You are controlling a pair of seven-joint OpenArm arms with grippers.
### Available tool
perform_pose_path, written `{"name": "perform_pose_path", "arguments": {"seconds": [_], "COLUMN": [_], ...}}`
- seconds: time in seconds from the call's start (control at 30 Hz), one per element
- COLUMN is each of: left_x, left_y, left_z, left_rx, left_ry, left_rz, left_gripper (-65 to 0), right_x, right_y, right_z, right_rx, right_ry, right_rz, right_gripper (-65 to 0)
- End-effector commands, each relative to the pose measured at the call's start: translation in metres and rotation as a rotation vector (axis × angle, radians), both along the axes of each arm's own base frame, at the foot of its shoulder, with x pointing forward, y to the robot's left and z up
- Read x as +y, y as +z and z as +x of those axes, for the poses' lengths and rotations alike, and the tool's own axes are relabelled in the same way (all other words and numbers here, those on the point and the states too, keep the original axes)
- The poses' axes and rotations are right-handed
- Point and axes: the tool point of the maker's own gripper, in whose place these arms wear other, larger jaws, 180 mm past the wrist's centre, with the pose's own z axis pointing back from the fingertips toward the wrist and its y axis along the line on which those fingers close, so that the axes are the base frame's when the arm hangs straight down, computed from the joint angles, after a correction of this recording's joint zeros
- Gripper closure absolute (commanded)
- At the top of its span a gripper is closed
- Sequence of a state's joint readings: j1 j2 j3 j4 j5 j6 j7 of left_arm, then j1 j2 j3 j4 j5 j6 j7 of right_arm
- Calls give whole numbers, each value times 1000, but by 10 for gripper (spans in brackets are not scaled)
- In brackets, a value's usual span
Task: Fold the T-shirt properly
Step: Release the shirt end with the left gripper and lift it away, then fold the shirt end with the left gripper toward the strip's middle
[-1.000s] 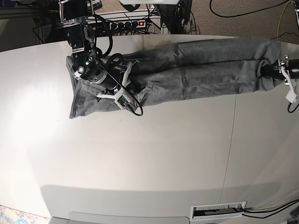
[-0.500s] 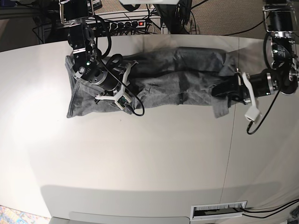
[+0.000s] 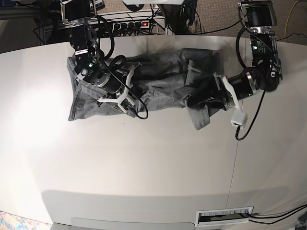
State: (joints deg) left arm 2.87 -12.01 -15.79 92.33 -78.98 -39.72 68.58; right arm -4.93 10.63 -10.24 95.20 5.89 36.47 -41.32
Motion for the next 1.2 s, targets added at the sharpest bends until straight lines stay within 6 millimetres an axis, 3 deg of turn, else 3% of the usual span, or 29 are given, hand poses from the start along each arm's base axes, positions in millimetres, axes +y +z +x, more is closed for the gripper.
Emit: {"name": "perform_pose_path", "arguments": {"seconds": [0.0, 0.23, 0.37, 0.47, 0.87, 1.17], "left_x": [0, 0, 0, -3, -64, -83], "left_y": [10, -8, -10, -11, -29, 1], "left_z": [5, 2, 1, -5, -62, -30], "left_rx": [-27, 35, 41, 55, 164, 53], "left_ry": [20, 31, 29, 12, -224, -232], "left_rz": [-46, -45, -44, -56, -89, -126], "left_gripper": [0, 0, -193, -266, -266, -266], "right_x": [-7, -7, -7, -7, -7, -7], "right_y": [1, 3, 10, 15, 23, 23], "right_z": [3, 6, 14, 21, 31, 31], "right_rx": [-8, -15, -37, -54, -81, -81], "right_ry": [-7, -7, -7, -8, -8, -8], "right_rz": [-30, -30, -29, -29, -30, -30], "right_gripper": [0, 0, 0, 0, 0, 0]}}
